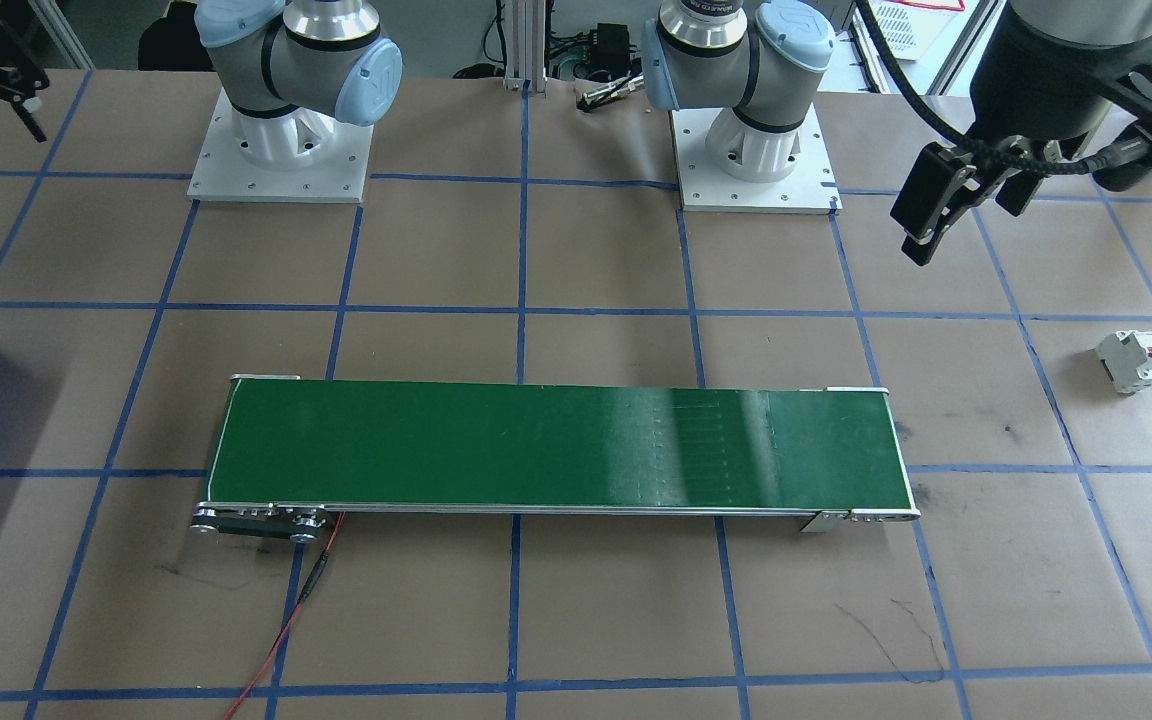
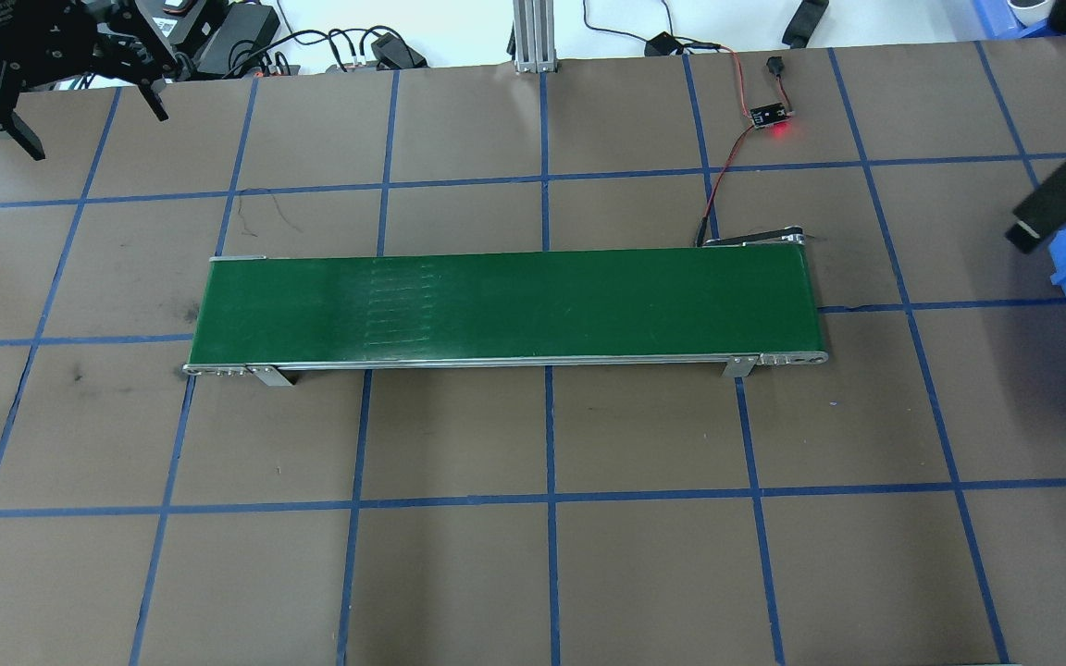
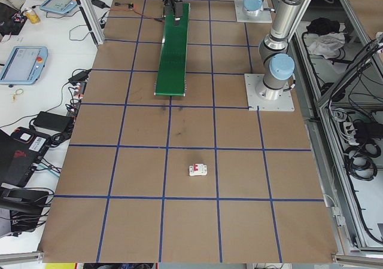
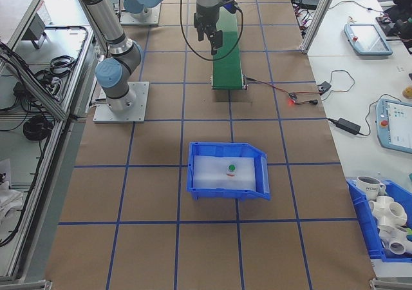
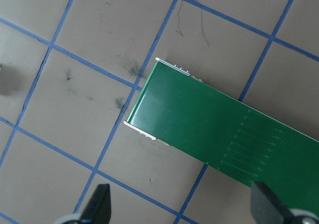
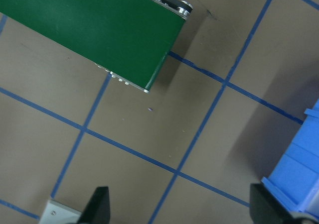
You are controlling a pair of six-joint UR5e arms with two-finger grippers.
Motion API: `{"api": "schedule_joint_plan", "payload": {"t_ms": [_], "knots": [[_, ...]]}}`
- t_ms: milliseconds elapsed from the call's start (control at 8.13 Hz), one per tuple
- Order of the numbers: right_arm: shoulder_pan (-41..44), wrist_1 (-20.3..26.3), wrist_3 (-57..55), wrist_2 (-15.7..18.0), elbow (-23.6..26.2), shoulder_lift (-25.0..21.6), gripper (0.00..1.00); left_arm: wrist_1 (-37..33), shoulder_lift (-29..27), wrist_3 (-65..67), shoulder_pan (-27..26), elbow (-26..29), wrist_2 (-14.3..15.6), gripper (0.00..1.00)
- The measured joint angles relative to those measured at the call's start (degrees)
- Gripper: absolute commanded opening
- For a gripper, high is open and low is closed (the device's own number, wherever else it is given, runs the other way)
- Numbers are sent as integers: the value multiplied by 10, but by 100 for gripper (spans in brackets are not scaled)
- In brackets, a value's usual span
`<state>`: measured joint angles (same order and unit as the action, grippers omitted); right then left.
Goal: Move button from left to right
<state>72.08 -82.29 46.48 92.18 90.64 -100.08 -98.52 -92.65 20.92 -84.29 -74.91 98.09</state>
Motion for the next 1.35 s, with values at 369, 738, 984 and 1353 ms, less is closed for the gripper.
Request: {"api": "schedule_joint_plan", "payload": {"t_ms": [369, 738, 984, 1353], "knots": [[162, -6, -249, 5, -6, 13, 100, 0, 0, 0, 0, -1, 0, 100], [227, -13, -353, 3, -6, 25, 100, 1, -2, 0, 0, -1, 0, 100], [231, -19, -371, 0, -6, 26, 100, 1, -2, 0, 0, 0, 0, 100], [225, -46, -381, 4, -9, 29, 100, 1, -1, 0, -1, 0, 0, 100]]}}
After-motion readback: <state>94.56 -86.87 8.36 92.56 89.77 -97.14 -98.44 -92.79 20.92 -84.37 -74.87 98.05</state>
